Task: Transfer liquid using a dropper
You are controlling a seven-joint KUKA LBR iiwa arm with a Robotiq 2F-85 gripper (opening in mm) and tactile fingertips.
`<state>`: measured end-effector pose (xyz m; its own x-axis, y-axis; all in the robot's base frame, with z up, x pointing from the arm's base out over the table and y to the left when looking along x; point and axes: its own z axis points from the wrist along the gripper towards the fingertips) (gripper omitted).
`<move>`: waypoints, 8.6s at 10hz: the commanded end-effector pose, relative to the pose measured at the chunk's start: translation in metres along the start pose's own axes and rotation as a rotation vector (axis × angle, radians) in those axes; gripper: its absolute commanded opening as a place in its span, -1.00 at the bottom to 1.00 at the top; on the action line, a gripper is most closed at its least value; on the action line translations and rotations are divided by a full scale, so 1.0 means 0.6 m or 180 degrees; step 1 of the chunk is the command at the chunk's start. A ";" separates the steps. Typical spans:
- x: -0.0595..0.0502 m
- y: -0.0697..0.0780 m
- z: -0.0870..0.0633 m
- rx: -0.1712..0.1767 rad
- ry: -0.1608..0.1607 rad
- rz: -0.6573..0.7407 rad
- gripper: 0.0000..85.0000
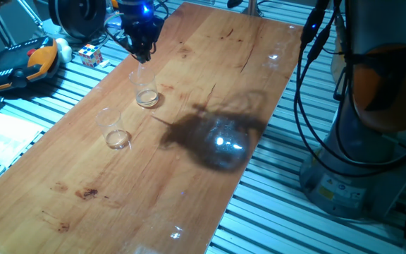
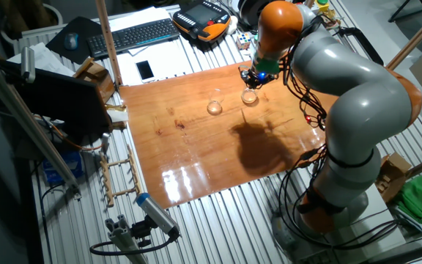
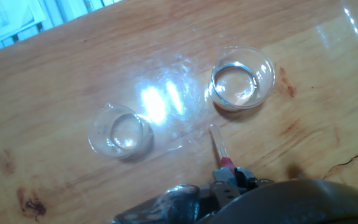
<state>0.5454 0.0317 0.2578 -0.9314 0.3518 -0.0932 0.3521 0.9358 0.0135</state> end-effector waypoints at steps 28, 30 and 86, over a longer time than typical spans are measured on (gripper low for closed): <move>-0.094 -0.053 0.156 0.0037 0.0021 0.0008 -0.98; -0.096 -0.055 0.166 0.0025 0.0015 0.0008 -0.98; -0.092 -0.055 0.217 -0.0063 -0.0092 -0.0017 -0.36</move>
<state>0.5973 -0.0212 0.1328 -0.9300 0.3465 -0.1225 0.3452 0.9380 0.0327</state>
